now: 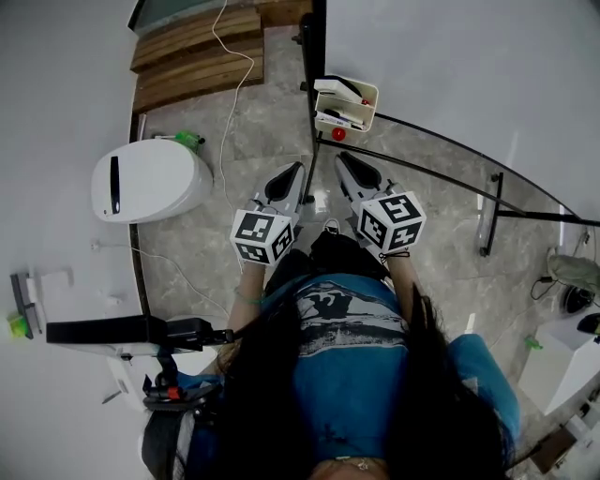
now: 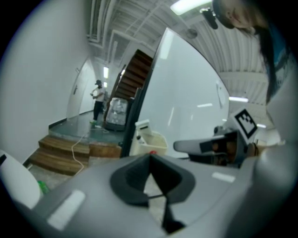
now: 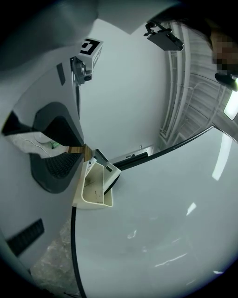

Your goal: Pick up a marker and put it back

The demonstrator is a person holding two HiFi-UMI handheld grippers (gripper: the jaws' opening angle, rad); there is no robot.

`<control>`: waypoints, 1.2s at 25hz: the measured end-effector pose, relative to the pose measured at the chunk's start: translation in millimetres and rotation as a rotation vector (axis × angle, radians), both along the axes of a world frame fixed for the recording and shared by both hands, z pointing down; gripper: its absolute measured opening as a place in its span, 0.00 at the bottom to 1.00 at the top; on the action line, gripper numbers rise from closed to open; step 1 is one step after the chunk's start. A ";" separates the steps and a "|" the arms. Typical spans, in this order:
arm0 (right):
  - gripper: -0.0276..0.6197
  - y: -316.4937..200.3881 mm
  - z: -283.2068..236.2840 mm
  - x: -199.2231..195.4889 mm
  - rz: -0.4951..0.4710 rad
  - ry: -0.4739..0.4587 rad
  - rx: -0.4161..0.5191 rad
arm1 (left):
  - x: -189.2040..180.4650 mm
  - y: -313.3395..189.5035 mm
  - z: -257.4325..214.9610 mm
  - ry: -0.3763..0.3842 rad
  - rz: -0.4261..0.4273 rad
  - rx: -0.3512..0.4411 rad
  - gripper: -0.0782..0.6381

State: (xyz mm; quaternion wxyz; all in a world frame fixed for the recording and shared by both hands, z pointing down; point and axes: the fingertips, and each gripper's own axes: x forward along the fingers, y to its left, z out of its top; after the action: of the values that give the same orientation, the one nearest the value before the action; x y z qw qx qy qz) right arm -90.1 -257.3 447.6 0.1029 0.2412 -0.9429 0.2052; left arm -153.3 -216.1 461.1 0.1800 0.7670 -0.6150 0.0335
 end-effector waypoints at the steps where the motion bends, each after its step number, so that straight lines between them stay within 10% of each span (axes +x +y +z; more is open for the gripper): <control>1: 0.11 -6.1 0.5 -0.9 -0.002 0.003 0.003 | -1.7 -5.9 0.9 0.000 -0.006 -0.003 0.11; 20: 0.11 -46.4 1.4 -34.1 0.034 0.112 0.097 | -34.2 -58.1 7.8 -0.015 0.101 -0.048 0.11; 30: 0.29 -63.8 6.1 -68.9 0.102 0.308 0.199 | -68.9 -84.8 0.0 -0.012 0.212 -0.028 0.11</control>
State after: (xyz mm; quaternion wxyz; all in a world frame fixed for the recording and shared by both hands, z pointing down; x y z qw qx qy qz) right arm -159.0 -321.1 453.7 0.2113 0.3263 -0.9181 0.0767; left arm -222.1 -300.9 461.1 0.1823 0.8251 -0.5308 0.0657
